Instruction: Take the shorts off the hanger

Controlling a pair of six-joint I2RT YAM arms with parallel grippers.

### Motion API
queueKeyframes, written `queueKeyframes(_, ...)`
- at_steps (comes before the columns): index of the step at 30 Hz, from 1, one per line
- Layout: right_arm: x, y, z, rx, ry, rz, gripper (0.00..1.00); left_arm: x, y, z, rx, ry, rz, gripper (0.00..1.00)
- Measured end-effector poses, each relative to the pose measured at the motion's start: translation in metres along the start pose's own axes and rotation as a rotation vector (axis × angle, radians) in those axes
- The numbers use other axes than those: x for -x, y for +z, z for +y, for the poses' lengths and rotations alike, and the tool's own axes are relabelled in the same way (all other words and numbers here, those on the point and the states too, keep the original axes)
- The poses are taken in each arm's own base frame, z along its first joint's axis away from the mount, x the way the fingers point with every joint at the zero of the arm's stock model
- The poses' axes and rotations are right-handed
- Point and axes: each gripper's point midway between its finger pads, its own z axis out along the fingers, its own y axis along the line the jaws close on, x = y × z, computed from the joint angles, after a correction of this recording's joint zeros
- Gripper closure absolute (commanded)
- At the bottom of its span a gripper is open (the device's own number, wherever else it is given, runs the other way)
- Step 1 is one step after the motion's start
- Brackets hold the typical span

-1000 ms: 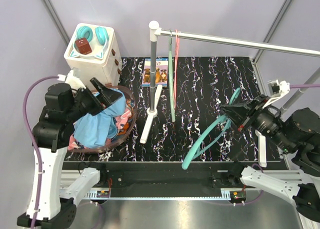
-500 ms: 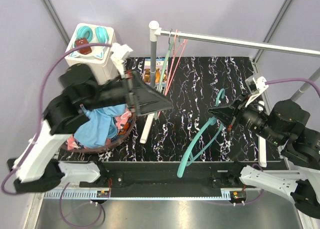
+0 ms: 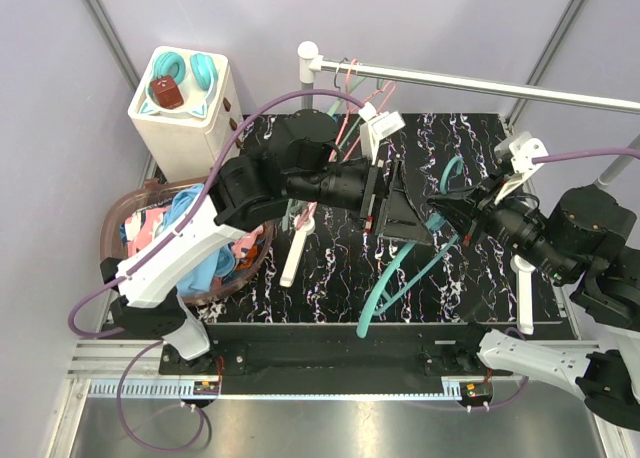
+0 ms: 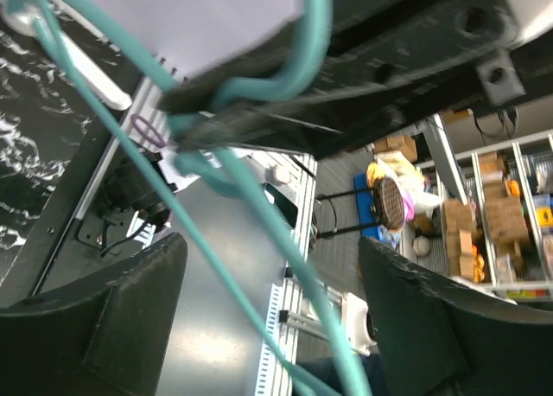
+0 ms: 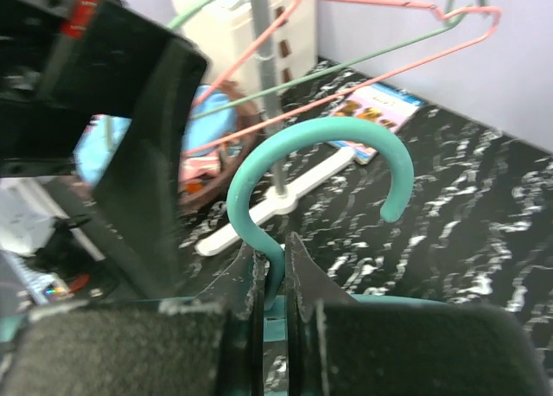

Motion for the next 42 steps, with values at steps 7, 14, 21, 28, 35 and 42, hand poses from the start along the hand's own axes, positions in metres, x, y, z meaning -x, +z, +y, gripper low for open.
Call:
queueKeyframes(7,0.008,0.012,-0.017,-0.088,-0.114,-0.016,1.0,-0.005,-0.005,-0.011,-0.038,0.007,0.038,0.43)
queueKeyframes(14,0.021,0.015,-0.022,-0.113,-0.136,-0.077,0.87,-0.016,-0.002,0.003,-0.001,-0.047,0.074,0.89)
queueKeyframes(21,0.025,0.01,-0.031,-0.175,-0.061,-0.126,0.03,-0.009,-0.012,0.019,0.1,-0.044,-0.011,1.0)
queueKeyframes(28,0.011,-0.017,-0.045,-0.249,0.159,-0.182,0.0,0.008,-0.036,0.025,0.199,0.026,-0.161,1.0)
queueKeyframes(35,0.026,-0.039,-0.049,-0.263,0.289,-0.245,0.0,0.047,-0.036,0.041,0.268,0.03,-0.29,1.0)
queueKeyframes(42,0.019,-0.037,-0.051,-0.283,0.31,-0.22,0.0,0.086,-0.045,0.076,0.337,-0.062,-0.394,1.0)
